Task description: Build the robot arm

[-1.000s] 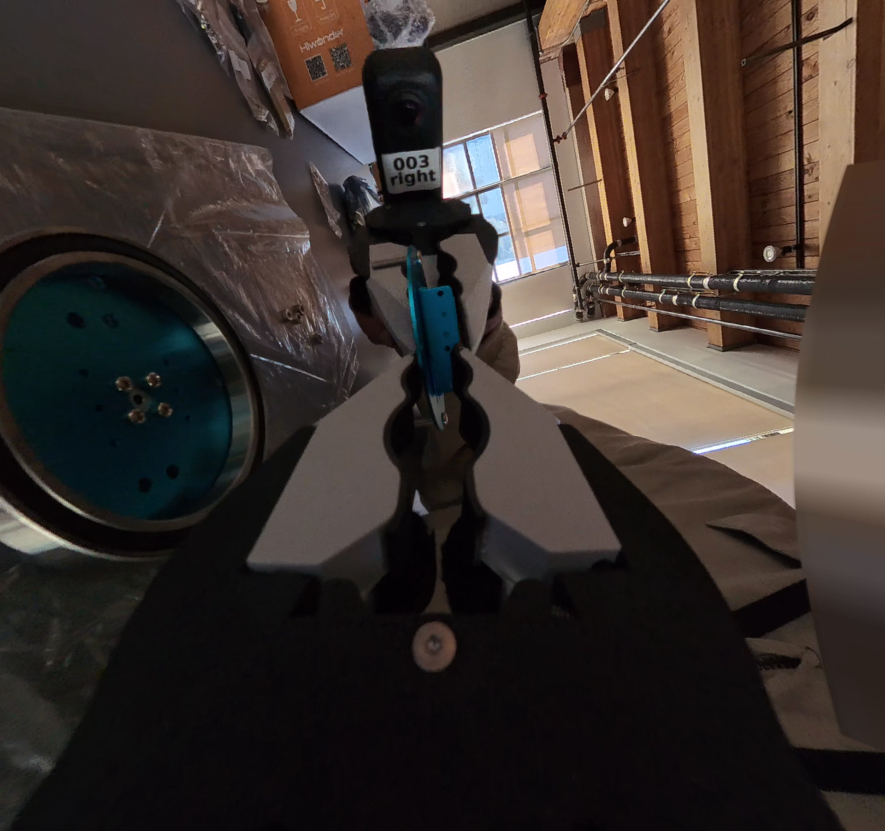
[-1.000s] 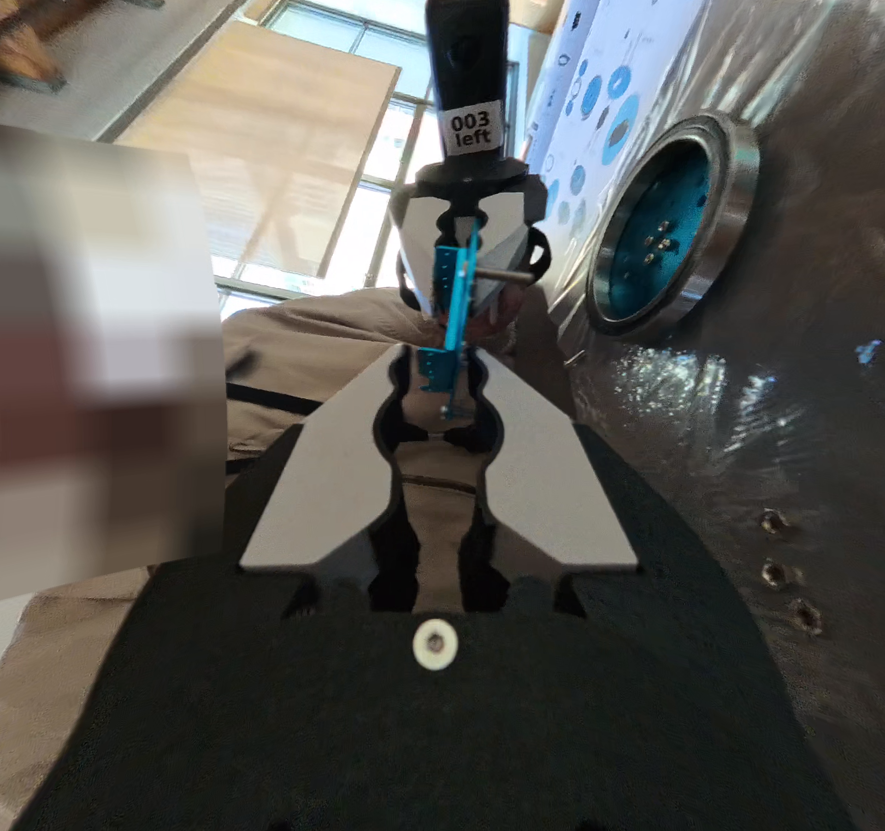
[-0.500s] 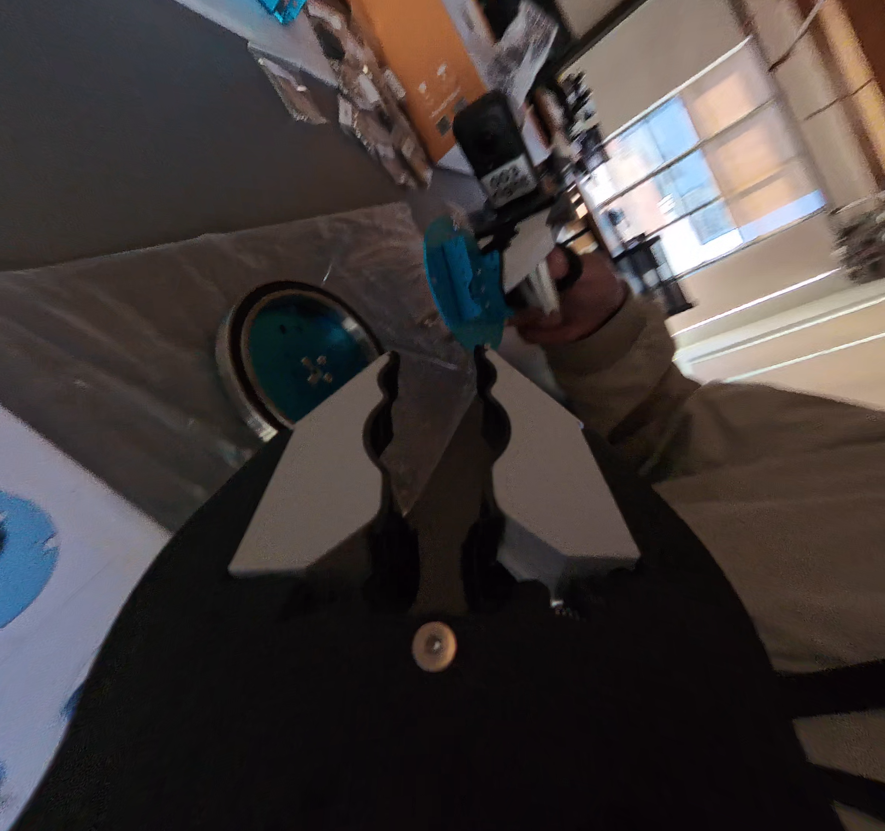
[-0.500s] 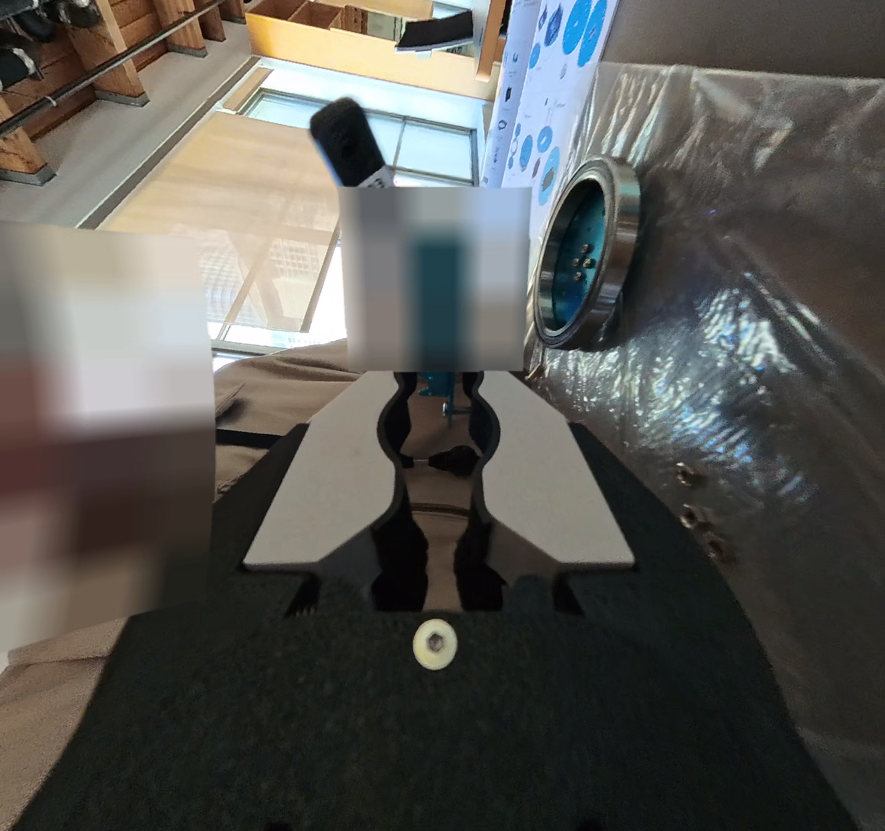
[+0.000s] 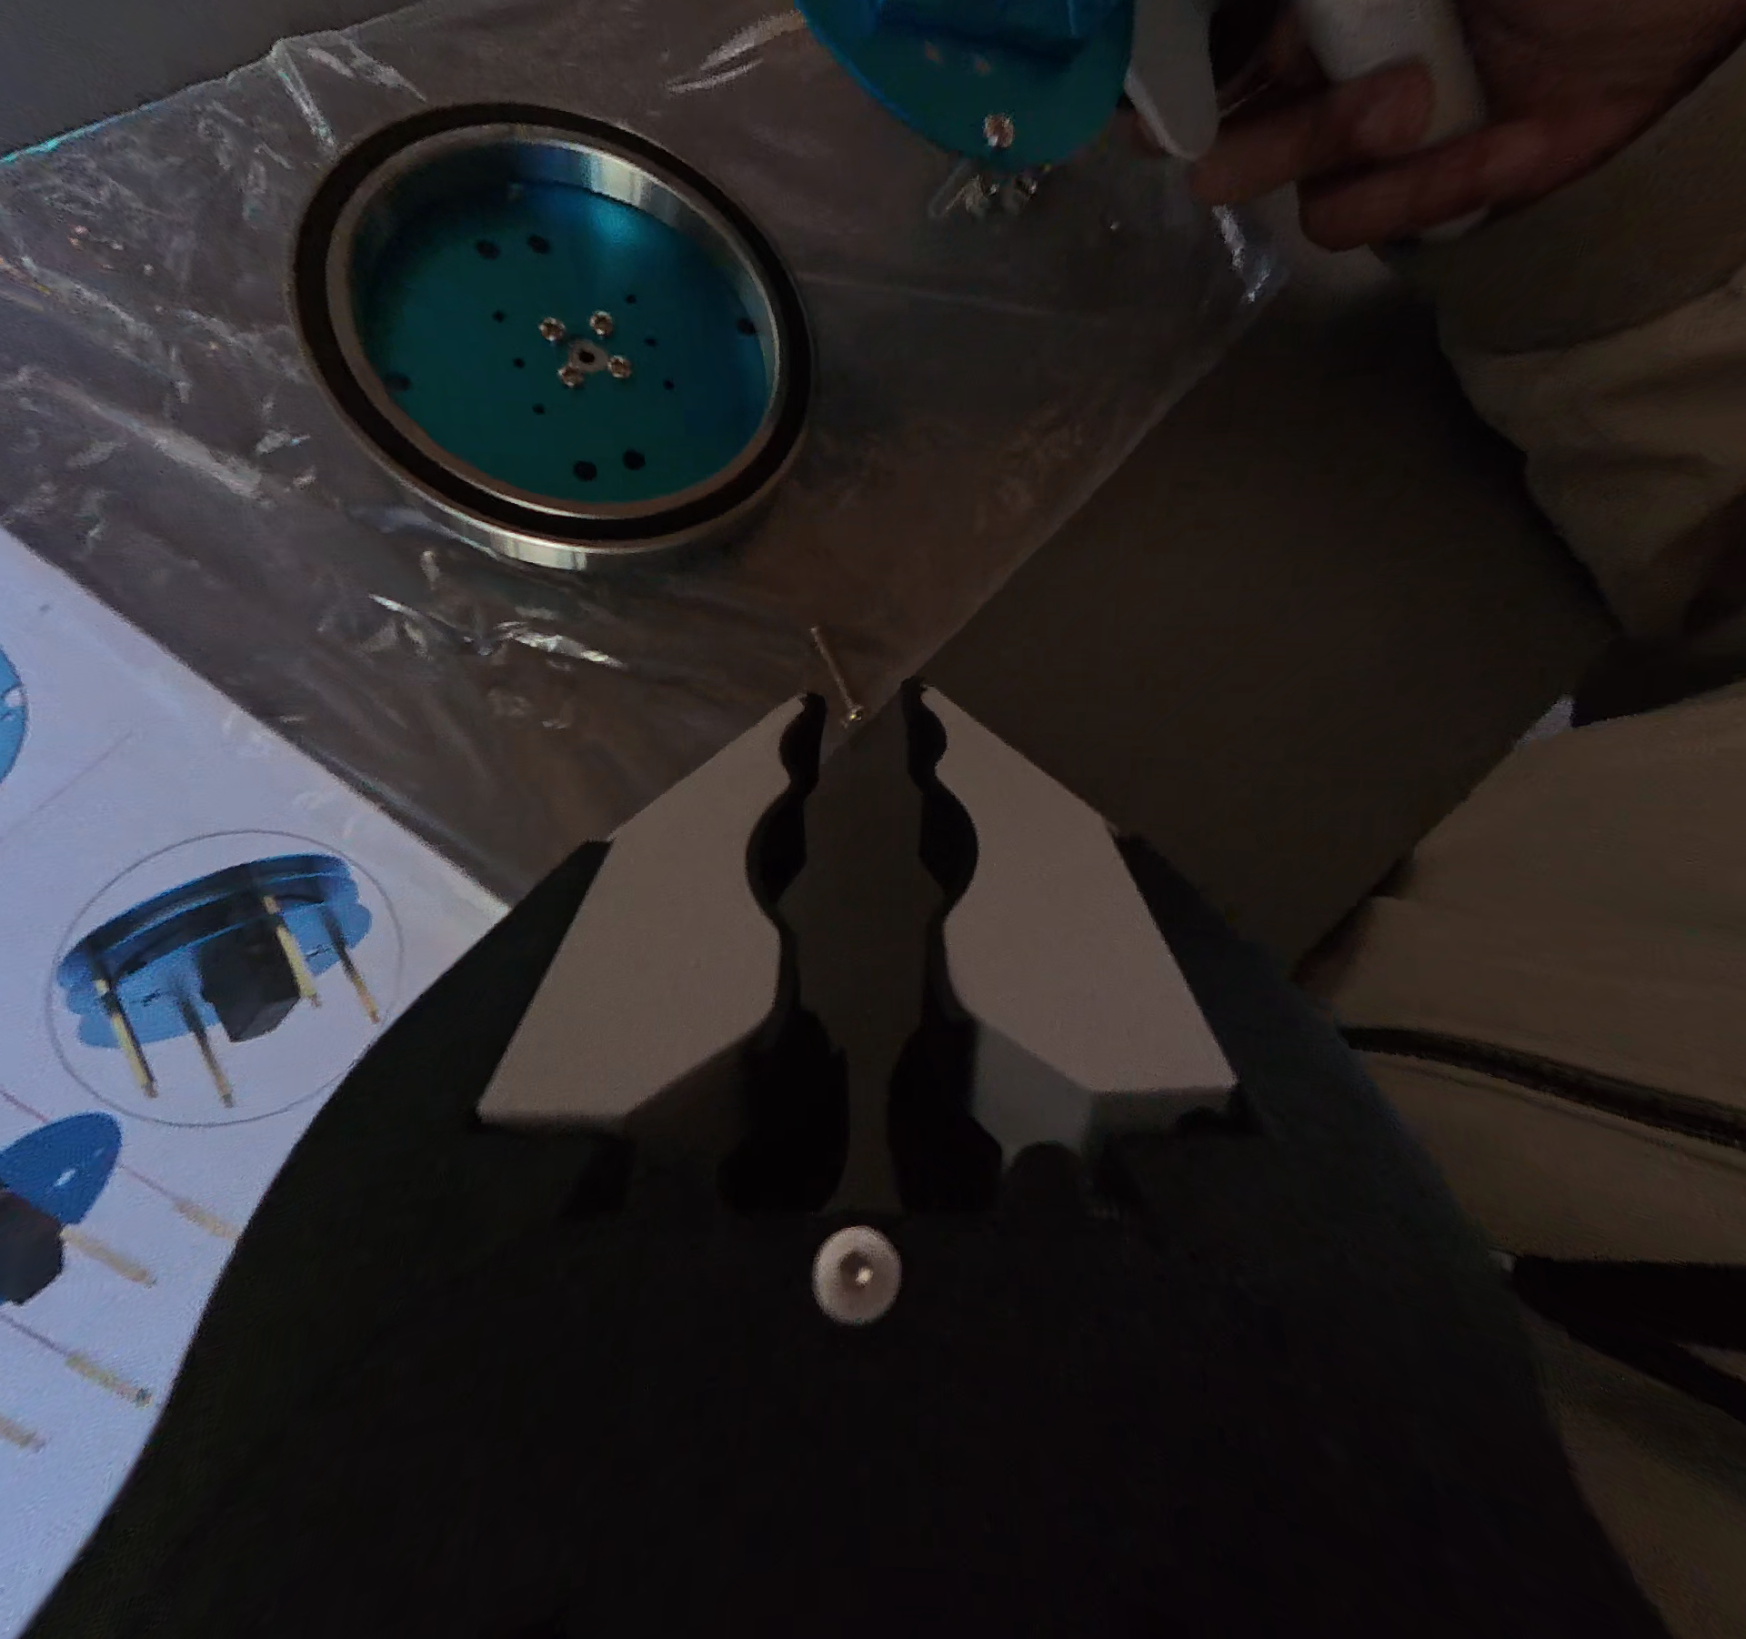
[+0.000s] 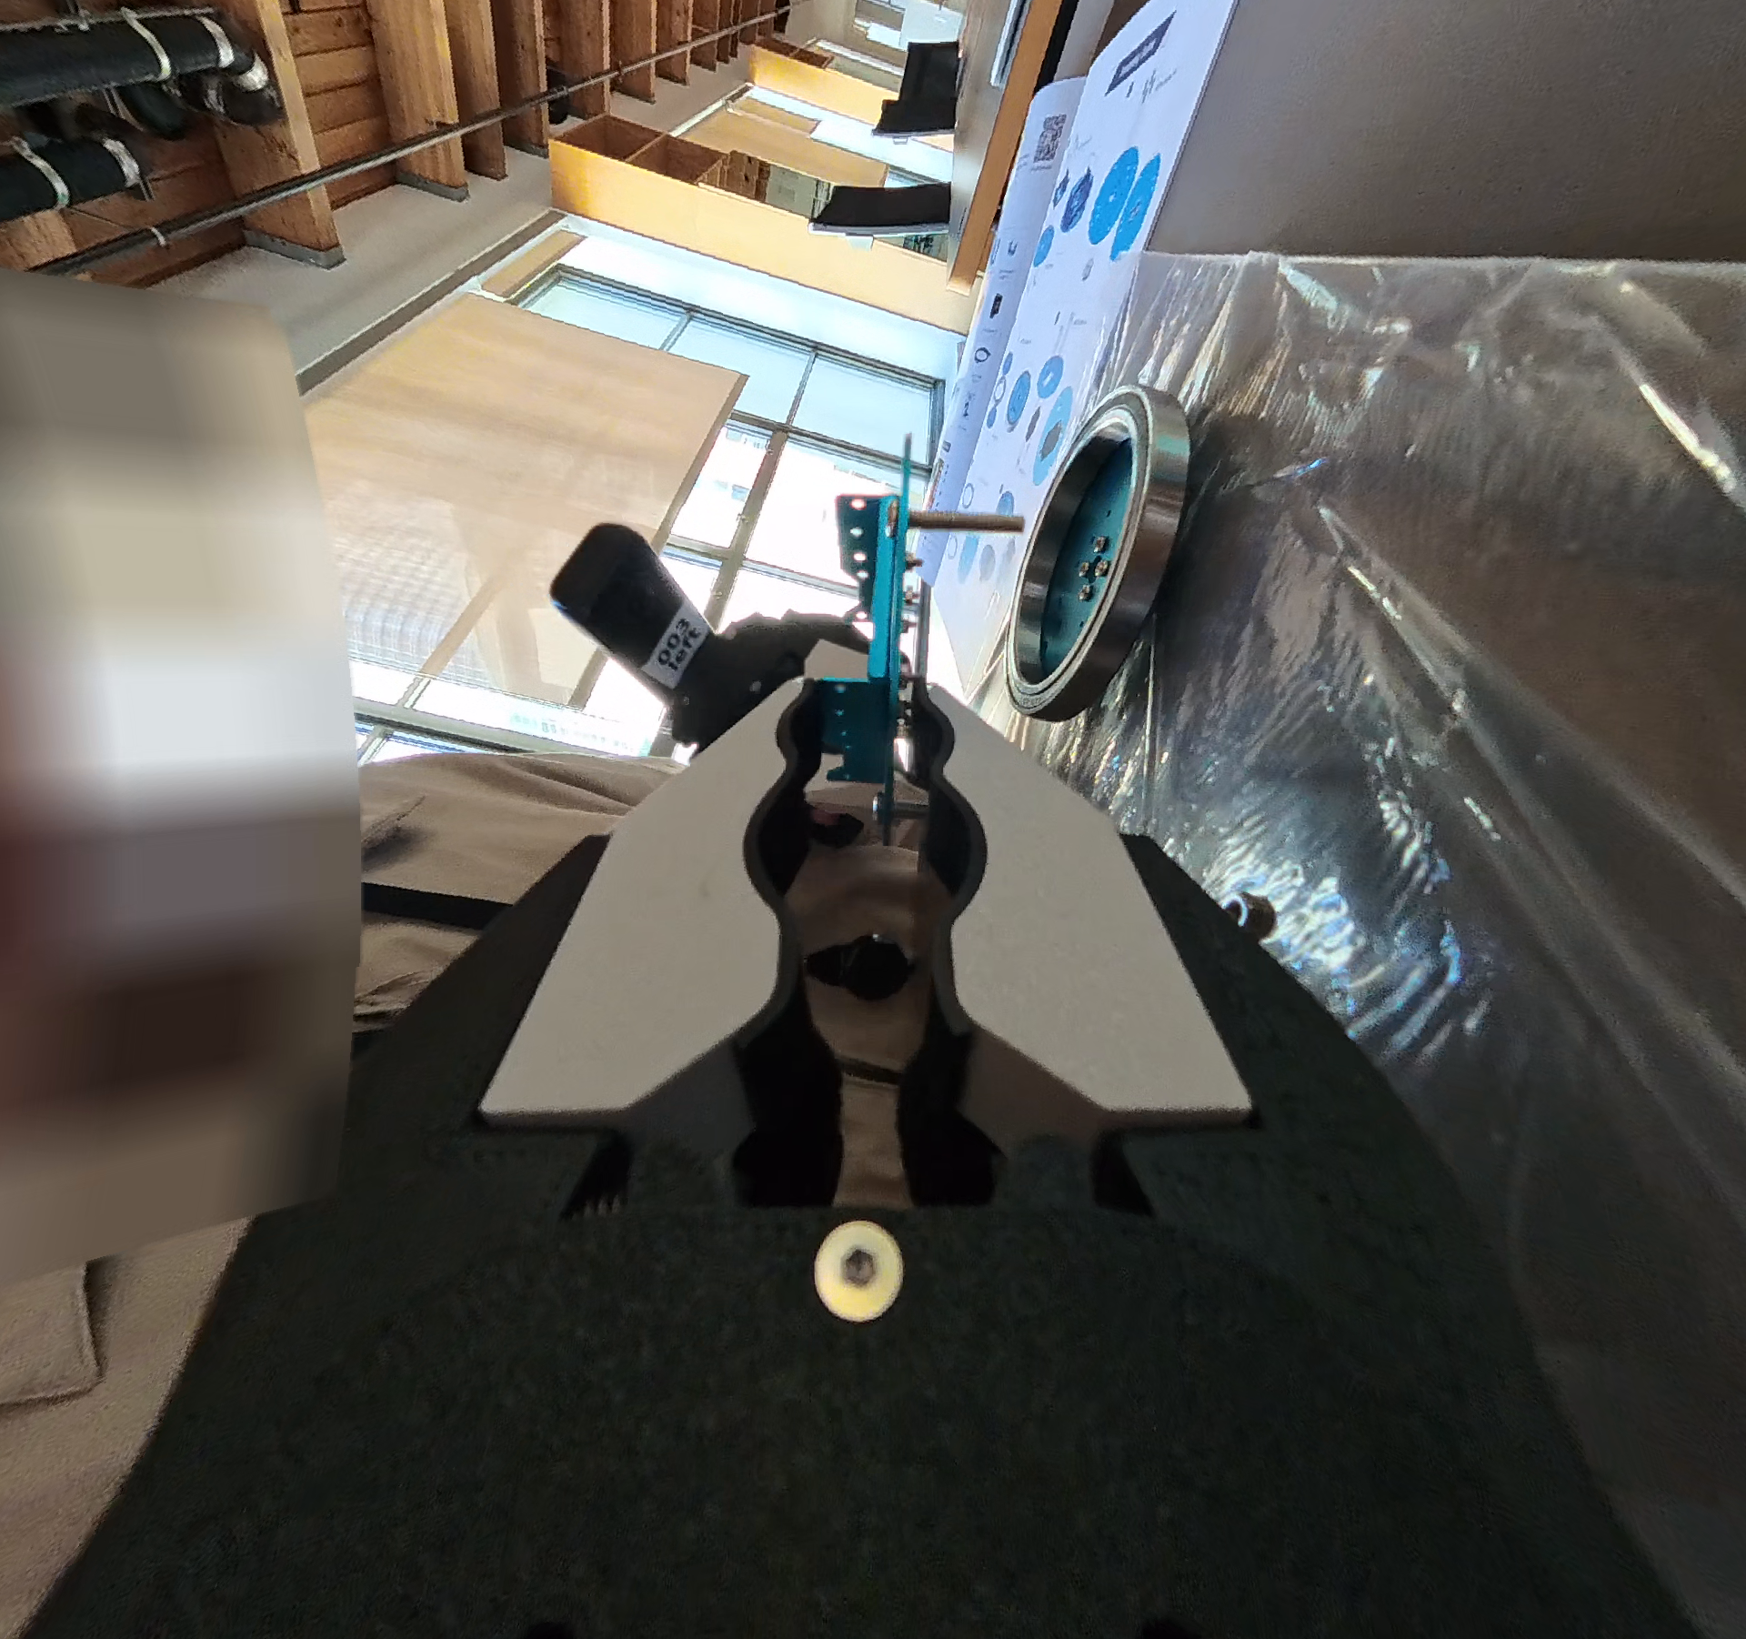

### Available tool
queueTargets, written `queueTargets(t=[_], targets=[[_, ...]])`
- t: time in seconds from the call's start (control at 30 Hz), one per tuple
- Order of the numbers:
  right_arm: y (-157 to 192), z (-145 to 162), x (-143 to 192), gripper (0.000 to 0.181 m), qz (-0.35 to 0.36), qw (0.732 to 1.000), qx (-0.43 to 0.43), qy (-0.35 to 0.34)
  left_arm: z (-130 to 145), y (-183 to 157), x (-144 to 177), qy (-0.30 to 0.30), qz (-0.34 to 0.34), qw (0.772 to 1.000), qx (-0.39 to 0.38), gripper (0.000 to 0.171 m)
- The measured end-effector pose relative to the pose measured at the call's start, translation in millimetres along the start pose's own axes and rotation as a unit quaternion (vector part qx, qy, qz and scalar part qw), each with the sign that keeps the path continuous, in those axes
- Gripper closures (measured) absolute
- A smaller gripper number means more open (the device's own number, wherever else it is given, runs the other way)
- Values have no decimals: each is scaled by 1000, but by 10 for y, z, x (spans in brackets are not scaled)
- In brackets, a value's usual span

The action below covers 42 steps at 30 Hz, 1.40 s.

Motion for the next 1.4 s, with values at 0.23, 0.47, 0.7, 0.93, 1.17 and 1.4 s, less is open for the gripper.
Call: queueTargets(t=[0.23, 0.47, 0.7, 0.93, 1.17, 1.4], targets=[[-11, 58, -12, 164, 2, 1000, 6, 8, 35, -26, -79, 6, -26, 999, -25, 165], [-47, 79, -26, 164, 21, 999, 24, 6, -106, -48, 13, 23, 33, 999, 1, 166], [-56, 135, -107, 163, 57, 992, 108, 16, -939, -61, 178, -32, 205, 963, 175, 167], [-8, 194, -164, 163, 38, 992, 116, 20, -1122, 163, -68, 23, 238, 919, 313, 171], [-62, 179, -142, 163, 53, 993, 107, 17, -1149, 261, -66, 12, 225, 937, 268, 171], [-10, 96, -77, 164, 53, 992, 118, 0, -419, 456, 473, 81, 112, 988, -73, 147]])
Point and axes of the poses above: each gripper's, where its closed fingertips meet, x back along the fingers, z out of its underside, y = z × x across the jaws, the point moved 3 cm from there along x, back along the fingers, and after that the axes turned 10 degrees about -y, right-handed, at the moved point
